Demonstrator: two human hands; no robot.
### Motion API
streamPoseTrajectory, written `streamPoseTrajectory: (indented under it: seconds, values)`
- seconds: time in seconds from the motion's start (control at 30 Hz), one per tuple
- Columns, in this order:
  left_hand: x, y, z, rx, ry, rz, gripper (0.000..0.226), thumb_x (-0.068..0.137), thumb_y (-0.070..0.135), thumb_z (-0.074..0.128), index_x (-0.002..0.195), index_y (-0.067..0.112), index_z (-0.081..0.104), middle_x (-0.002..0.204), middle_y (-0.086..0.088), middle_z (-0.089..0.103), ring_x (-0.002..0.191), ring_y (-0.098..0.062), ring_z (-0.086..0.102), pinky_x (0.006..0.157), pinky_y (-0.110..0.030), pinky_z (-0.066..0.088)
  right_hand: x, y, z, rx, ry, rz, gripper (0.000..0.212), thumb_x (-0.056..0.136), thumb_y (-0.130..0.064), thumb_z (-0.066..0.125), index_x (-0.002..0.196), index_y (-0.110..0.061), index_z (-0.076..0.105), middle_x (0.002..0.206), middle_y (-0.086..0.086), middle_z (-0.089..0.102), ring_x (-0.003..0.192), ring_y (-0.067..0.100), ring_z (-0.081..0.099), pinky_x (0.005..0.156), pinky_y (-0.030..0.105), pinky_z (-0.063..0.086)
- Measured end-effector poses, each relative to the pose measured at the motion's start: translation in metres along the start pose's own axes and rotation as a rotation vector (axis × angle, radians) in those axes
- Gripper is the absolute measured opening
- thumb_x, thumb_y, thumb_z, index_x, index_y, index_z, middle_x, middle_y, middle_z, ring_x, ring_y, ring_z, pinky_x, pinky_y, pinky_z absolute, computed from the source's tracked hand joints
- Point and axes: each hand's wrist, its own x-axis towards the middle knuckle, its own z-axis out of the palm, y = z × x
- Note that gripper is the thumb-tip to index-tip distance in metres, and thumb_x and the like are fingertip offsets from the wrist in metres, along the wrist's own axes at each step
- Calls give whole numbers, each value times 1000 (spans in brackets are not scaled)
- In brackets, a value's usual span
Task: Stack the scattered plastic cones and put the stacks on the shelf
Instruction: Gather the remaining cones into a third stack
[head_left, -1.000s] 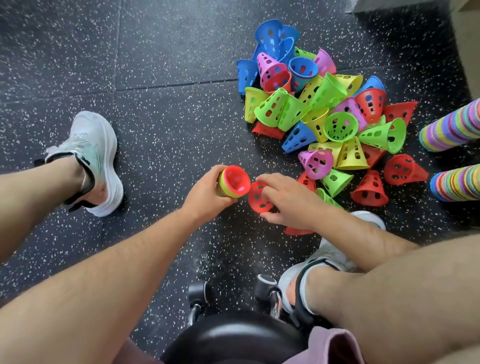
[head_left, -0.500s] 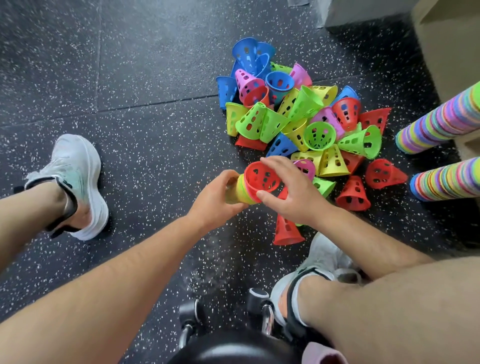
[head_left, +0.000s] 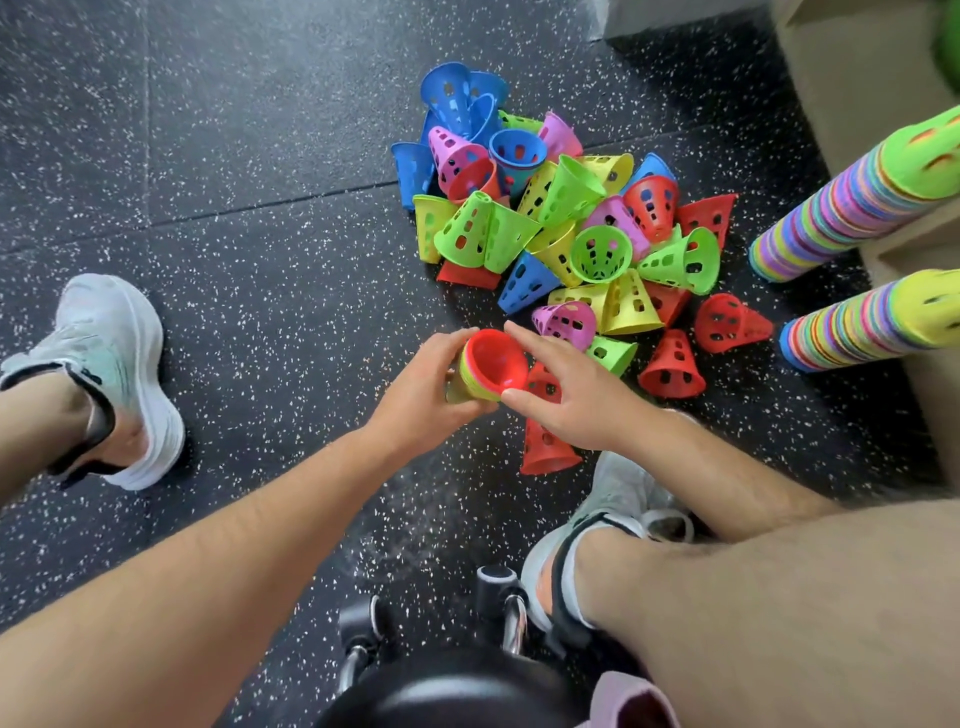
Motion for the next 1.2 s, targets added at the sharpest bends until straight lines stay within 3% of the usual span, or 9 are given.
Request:
streamPoseTrajectory:
  seconds: [0.1,0.27,0.37,0.47,0.63,0.8,0.97,1.1,1.2]
  values:
    - [-4,-8,1,9,-6,-3,75,79,26,91,142,30,50,134,8,58,121,-4,56,102,-25,49,-13,6,-5,-73,74,-102,69,88,-56,63,149,-34,37,151,-12,39,140,1,33,113,18,26]
    - [-13,-23,-1,41,-41,-28,73,80,26,89,140,31,50,133,12,56,118,3,55,101,-20,48,-41,23,-4,-220,58,-293,19,87,-36,74,101,-22,73,121,2,59,116,22,55,97,42,45]
    - [-18,-27,1,52,-62,-35,75,79,31,90,141,34,48,131,16,54,116,9,52,97,-9,43,-54,28,3,-254,-38,-296,15,84,-37,76,87,-22,77,122,3,63,114,25,56,98,41,43]
    - [-23,-30,4,44,-67,-40,75,79,28,90,142,30,49,132,16,53,118,4,52,98,-13,44,-62,28,7,-311,-85,-261,18,83,-47,73,76,-30,78,131,-7,61,124,19,49,107,34,32]
    - [-28,-32,8,51,-65,-37,77,79,30,90,143,27,49,133,14,54,121,-2,54,100,-19,46,-64,22,9,-455,-149,-203,23,88,-50,62,102,-37,77,137,-21,57,136,17,38,114,44,24]
    - [-31,-32,9,16,-47,-69,76,79,27,91,143,28,49,135,14,55,121,-3,55,102,-25,50,-62,17,9,-353,73,-214,55,81,-48,77,125,-15,68,138,-6,59,128,20,51,108,44,37]
    - [-31,-31,8,-22,-20,-101,73,79,25,90,141,29,51,134,14,58,120,-3,57,103,-29,51,-54,8,0,-81,318,-132,69,67,-48,86,118,-6,65,122,-3,57,117,10,52,108,17,36]
    - [-29,-24,11,-22,-27,-76,74,78,23,91,140,30,51,134,13,58,121,-1,57,104,-29,51,-45,-1,-4,42,405,-82,55,72,-40,87,113,-10,65,115,-2,61,111,8,56,98,16,41]
    - [-25,-17,16,-28,-27,-29,72,78,24,91,137,35,51,133,13,58,120,4,56,101,-24,51,-39,-7,-6,47,351,-70,61,75,-43,85,122,-12,62,126,-3,59,118,6,54,102,15,39]
